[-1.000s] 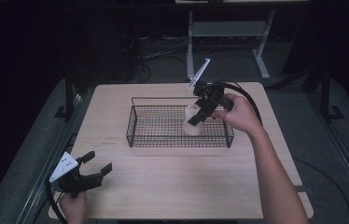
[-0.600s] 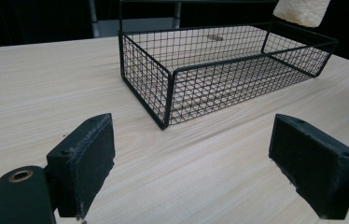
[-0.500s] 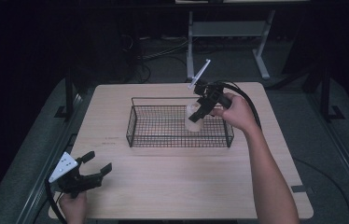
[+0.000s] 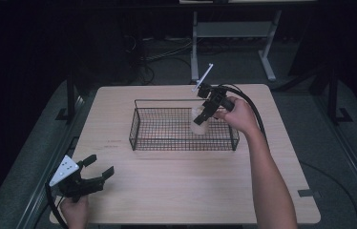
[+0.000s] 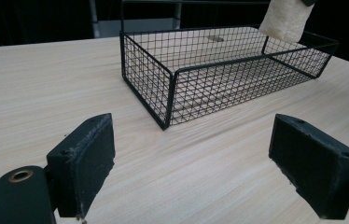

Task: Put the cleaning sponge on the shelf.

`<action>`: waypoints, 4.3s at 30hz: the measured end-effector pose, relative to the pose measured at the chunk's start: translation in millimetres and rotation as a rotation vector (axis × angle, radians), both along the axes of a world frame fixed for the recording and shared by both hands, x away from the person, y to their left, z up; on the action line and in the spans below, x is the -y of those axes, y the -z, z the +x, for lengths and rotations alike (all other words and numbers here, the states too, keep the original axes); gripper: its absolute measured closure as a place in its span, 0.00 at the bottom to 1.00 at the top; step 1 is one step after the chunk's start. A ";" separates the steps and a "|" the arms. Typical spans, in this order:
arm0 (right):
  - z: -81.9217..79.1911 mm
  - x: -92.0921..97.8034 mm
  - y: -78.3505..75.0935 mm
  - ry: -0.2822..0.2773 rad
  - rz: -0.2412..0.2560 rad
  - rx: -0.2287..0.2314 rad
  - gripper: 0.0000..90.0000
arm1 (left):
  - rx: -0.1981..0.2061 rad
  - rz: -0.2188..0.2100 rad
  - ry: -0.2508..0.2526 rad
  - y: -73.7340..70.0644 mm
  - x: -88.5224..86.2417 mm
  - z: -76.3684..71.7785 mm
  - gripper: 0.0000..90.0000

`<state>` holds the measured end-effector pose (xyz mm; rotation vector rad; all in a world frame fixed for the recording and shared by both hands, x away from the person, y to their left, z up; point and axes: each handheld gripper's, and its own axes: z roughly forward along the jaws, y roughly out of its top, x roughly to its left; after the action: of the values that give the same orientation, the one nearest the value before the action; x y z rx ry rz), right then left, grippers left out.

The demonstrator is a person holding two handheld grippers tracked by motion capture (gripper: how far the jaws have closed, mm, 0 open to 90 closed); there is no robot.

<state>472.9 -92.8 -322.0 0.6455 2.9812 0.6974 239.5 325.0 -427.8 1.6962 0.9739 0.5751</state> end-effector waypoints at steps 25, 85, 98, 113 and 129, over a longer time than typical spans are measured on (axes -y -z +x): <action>7.3 9.7 44.3 0.074 0.016 -0.043 0.30 | 0.003 -0.001 0.000 -0.2 0.4 -0.2 0.15; 1.5 21.0 70.6 0.134 0.034 -0.041 0.19 | -0.002 0.002 0.000 -0.2 3.0 1.2 0.15; -6.4 27.7 52.5 0.142 0.068 -0.016 0.16 | -0.002 -0.007 0.004 0.4 1.3 0.2 0.15; -23.3 39.3 30.7 0.128 0.083 0.021 0.16 | -0.005 -0.001 0.004 0.1 2.2 0.0 0.15; -39.2 44.8 26.6 0.116 0.097 0.039 0.16 | -0.001 0.009 0.002 -0.2 3.0 -0.2 0.15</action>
<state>433.7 -137.6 -348.6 0.7920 2.8617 0.8397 239.4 322.0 -427.6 1.7053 0.9711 0.5783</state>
